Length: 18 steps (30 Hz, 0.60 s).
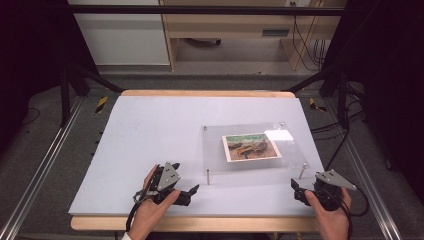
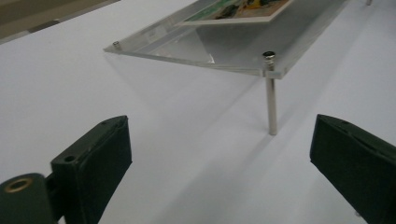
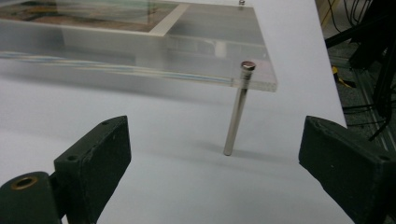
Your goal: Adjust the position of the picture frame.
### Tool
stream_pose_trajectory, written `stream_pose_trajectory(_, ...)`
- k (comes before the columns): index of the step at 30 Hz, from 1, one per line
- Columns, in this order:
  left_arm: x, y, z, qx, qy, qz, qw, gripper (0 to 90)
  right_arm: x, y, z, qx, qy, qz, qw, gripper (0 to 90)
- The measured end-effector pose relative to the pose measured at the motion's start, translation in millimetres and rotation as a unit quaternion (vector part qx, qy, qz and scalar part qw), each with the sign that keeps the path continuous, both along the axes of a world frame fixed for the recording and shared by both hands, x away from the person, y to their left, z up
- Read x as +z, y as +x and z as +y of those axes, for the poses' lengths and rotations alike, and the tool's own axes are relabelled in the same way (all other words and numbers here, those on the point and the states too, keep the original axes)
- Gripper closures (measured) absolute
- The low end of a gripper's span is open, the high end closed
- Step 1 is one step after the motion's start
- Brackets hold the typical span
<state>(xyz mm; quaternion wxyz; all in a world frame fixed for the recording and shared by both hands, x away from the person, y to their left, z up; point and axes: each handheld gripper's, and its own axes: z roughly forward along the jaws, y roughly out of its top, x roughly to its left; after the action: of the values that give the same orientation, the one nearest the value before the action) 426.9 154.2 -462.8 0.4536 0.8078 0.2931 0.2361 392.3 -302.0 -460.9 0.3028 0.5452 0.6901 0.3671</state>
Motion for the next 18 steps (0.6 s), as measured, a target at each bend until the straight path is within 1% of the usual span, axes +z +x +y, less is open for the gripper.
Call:
stream_pose_trajectory(1, 0.0, 0.0, 0.0, 0.0, 0.0, 0.0, 1.0, 7.1, 0.0, 0.0, 0.0, 0.0, 0.0, 0.0, 1.0, 9.6)
stream_pose_trajectory(2, -0.5, 1.0, 0.3, 0.001, -0.001, 0.0, 1.0, 7.1, -0.1, 0.6, 0.8, 0.003, -0.005, 0.0, 1.0, 10.2)
stream_pose_trajectory(4, -1.9, 1.7, -0.4, -0.002, 0.001, -0.002, 1.0, 7.2, -0.1, 1.6, 1.7, 0.003, -0.009, 0.005, 0.9999, 12.7)
stream_pose_trajectory(5, -3.4, 1.9, -1.5, 0.0, 0.001, -0.002, 1.0, 7.3, -0.9, 2.2, 1.6, 0.008, -0.015, 0.006, 0.9998, 13.9)
stream_pose_trajectory(7, -5.7, 2.3, -3.8, 0.001, 0.004, -0.001, 1.0, 7.2, -1.0, 2.0, 1.1, 0.009, -0.018, 0.004, 0.9998, 14.0)
stream_pose_trajectory(10, -7.8, 1.6, -6.1, 0.004, 0.008, -0.002, 1.0, 7.3, -2.0, 0.6, 0.1, 0.01, -0.031, -0.007, 0.9994, 15.0)
stream_pose_trajectory(12, -8.5, 1.0, -6.6, 0.008, 0.004, 0.001, 1.0, 7.2, -2.5, -0.2, -0.3, 0.011, -0.036, -0.015, 0.9992, 16.2)
stream_pose_trajectory(13, -9.0, 0.3, -5.8, 0.009, -0.002, 0.005, 0.9999, 7.2, -4.0, -0.7, -0.7, 0.012, -0.035, -0.021, 0.9991, 19.6)
stream_pose_trajectory(15, -9.2, 0.1, -4.7, 0.009, -0.003, 0.007, 0.9999, 7.2, -5.2, -1.0, -1.2, 0.009, -0.032, -0.022, 0.9992, 20.5)
stream_pose_trajectory(18, -10.6, -0.2, -2.9, 0.013, -0.02, 0.012, 0.9996, 7.2, -9.0, -1.0, -4.6, 0.003, -0.024, -0.029, 0.9993, 27.0)
